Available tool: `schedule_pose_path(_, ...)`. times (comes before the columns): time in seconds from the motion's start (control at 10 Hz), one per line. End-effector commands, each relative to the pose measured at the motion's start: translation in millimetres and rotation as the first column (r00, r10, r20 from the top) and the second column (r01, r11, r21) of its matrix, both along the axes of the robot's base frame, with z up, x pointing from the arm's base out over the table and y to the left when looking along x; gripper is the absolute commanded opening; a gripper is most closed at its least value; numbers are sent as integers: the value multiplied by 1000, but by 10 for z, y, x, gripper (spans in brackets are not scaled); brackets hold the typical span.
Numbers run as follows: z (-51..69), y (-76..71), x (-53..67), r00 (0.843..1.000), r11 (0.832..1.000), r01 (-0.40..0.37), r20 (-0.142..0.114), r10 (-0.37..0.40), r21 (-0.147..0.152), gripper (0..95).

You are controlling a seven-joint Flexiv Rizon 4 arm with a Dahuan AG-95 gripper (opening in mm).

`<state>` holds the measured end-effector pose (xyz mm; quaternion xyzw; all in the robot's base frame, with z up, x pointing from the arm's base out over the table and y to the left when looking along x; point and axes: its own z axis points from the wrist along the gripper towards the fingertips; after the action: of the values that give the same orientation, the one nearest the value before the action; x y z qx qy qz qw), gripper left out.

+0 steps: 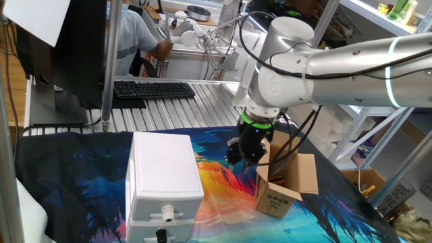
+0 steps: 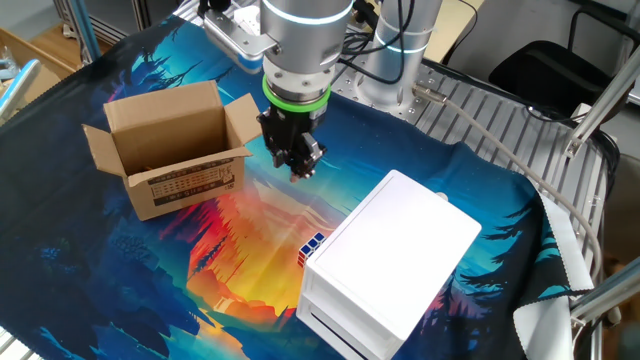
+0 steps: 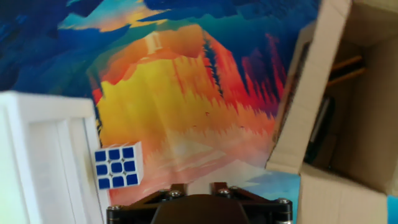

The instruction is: Cover the box

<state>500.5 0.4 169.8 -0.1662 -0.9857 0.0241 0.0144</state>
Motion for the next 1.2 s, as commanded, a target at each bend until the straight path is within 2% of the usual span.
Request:
schedule_pose_path(0.1, 3, -3, -6, 1000, 1000, 16, -4, -16, -3, 0)
schedule_pose_path(0.5, 18, -10, -12, 1000, 1000, -12, -11, 12, -6, 0)
schedule_pose_path(1.0, 84, -81, -40, 994, 994, -107, -29, 107, -13, 0)
schedule_pose_path(1.2, 90, -140, -54, 985, 986, -166, -43, 165, -33, 0)
